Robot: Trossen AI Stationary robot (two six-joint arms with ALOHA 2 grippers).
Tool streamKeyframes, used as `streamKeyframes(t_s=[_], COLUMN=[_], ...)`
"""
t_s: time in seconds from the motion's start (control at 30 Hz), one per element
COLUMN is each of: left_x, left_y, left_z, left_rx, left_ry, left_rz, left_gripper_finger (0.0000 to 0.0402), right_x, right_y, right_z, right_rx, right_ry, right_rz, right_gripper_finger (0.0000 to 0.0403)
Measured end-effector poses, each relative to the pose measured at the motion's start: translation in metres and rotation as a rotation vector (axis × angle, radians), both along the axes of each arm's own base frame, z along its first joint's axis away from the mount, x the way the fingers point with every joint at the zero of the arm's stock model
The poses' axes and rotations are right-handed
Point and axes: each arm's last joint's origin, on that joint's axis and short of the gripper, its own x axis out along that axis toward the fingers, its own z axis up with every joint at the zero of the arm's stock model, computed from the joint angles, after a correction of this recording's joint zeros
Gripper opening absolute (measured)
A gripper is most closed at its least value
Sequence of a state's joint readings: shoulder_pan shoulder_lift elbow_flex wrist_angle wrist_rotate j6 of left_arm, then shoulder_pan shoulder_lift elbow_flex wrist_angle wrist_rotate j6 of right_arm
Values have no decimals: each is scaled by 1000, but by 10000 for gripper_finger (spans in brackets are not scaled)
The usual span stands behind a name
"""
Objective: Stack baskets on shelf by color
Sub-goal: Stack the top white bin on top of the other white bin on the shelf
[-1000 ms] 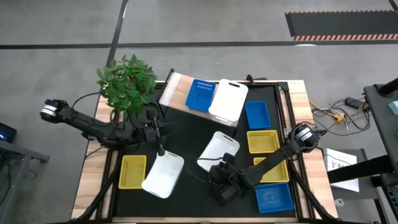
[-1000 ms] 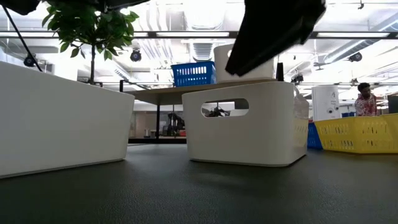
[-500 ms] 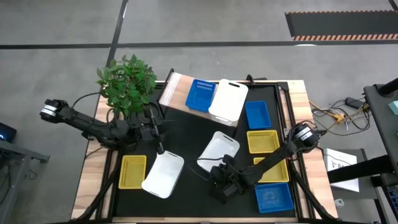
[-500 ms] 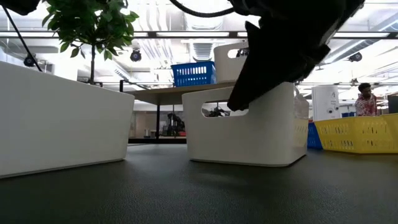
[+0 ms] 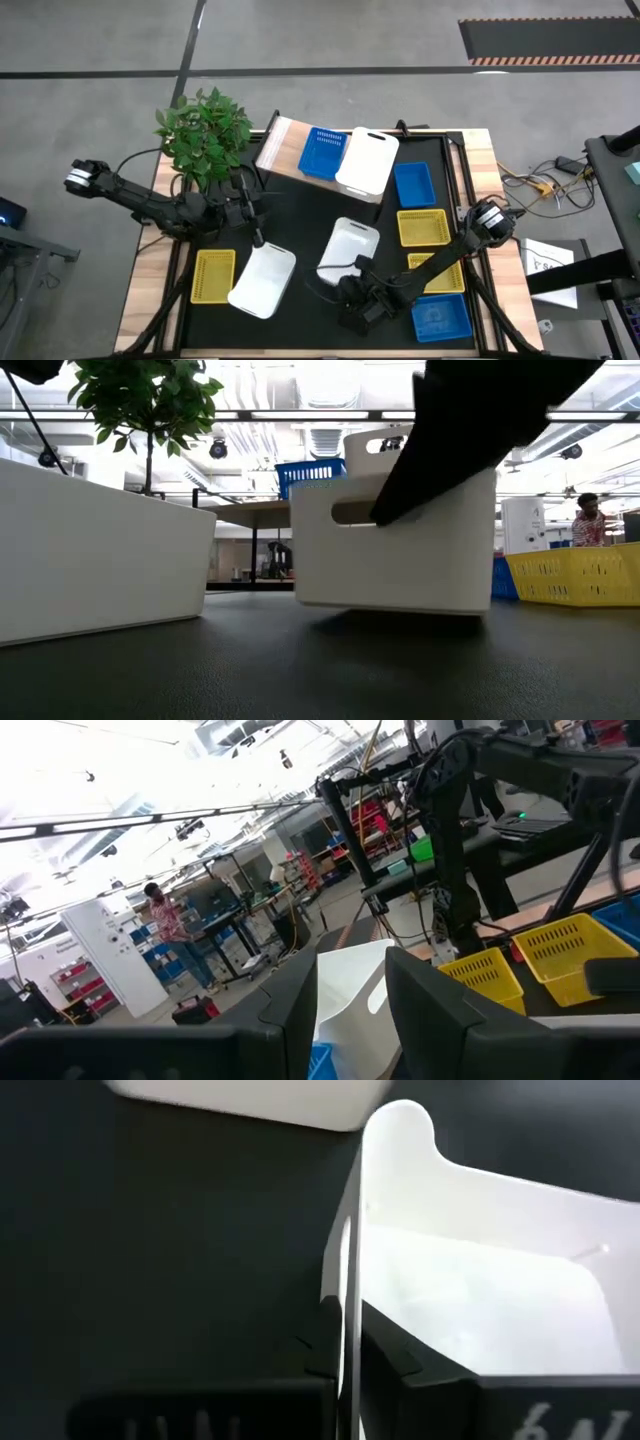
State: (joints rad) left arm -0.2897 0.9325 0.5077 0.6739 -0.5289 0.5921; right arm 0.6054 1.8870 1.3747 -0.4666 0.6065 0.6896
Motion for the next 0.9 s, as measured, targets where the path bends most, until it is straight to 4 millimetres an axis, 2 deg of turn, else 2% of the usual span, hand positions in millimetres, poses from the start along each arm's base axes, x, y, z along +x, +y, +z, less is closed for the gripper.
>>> streamKeyframes(t_s=[0.17,0.4,0.73,0.9], left_x=[0,0,0,0], left_y=[0,0,0,0], left_z=[0,0,-1,-1], left_rx=[-3,-7,-8,-8], left_ry=[-1,1,1,3], left_rz=[-1,-2,-2,-3], left_gripper_finger=[105,105,105,105], right_x=[2,0,-2,-7], right_y=[17,42,44,39], right_z=[19,62,140,180], right_rx=[-16,-89,-131,-161], right_ry=[-18,-25,-30,-58], right_rz=[102,256,312,321], right_gripper_finger=[9,9,9,8])
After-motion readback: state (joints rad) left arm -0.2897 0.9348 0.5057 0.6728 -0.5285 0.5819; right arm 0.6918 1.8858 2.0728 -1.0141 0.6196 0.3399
